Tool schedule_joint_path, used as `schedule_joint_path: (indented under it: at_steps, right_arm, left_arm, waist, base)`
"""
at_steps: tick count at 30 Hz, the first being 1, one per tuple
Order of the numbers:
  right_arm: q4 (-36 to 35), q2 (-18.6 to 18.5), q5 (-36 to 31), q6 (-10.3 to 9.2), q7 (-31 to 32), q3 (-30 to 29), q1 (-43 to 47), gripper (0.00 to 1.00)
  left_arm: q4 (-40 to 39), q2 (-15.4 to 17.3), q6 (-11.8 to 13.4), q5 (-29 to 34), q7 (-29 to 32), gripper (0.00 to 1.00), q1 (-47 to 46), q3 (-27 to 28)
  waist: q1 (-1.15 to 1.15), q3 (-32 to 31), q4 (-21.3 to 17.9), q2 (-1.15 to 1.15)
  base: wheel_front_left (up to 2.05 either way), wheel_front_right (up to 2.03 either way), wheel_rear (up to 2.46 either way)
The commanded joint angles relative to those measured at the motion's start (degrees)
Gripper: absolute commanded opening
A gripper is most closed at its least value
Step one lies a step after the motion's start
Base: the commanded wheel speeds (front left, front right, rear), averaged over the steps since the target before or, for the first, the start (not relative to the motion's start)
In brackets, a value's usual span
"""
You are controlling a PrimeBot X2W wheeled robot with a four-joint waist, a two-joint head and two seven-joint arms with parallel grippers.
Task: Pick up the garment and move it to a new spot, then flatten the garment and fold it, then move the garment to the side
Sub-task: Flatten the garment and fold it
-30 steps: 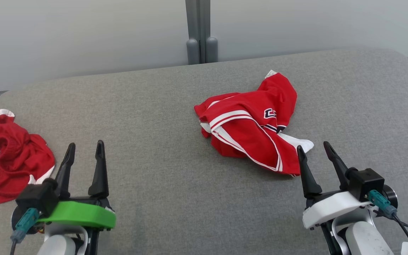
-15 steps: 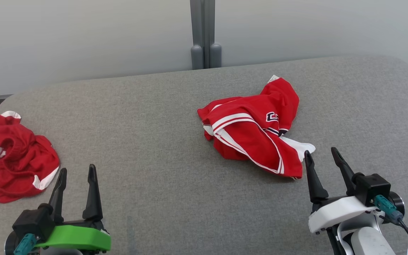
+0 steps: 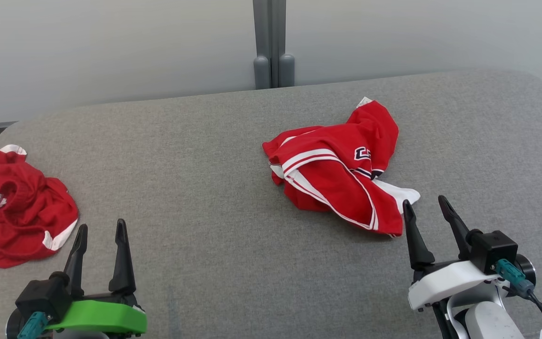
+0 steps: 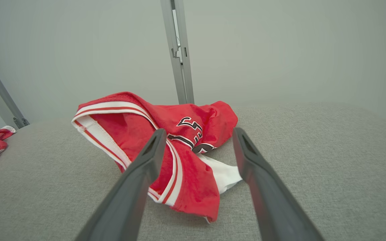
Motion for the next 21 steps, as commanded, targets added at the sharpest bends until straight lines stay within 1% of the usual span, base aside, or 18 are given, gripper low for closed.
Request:
schedule_joint_path:
  at_steps: [1,6,10,15,21]
  right_arm:
    - [-0.1,-0.14,0.15,-0.01,-0.08,0.07,-0.19,1.0]
    - [-0.23,-0.14,-0.33,0.0,-0.09,-0.08,-0.4,1.0]
    - [-0.5,-0.14,-0.37,-0.01,0.22,0.37,-1.08,1.0]
    - [-0.43,-0.14,0.19,0.0,0.01,1.16,-2.07,1.0]
    - [-0.23,-0.14,0.6,-0.01,-0.54,1.58,-3.04,1.0]
  left_arm:
    - [0.26,-0.29,-0.32,0.75,-0.17,1.0,0.47,0.31]
    - [1.4,-0.55,-0.65,1.29,-0.17,1.0,-0.71,-0.46]
    - [2.31,-0.75,-1.84,1.46,0.86,1.0,-3.51,-2.43]
    - [4.28,-1.91,-3.95,0.69,4.89,1.0,-8.49,-6.68]
    - [7.64,-4.18,-5.2,-2.46,10.65,1.0,-14.64,-10.44]
  waist:
    - [0.0,0.08,-0.06,0.0]
    - [0.0,0.43,-0.46,0.0]
    - [0.0,1.24,-1.86,0.0]
    - [0.0,2.8,-5.58,0.0]
    - [0.0,5.17,-11.5,0.0]
  base:
    - [0.0,0.0,0.0]
    - [0.0,0.0,0.0]
    - [0.0,0.0,0.0]
    - [0.0,0.0,0.0]
    - [0.0,0.0,0.0]
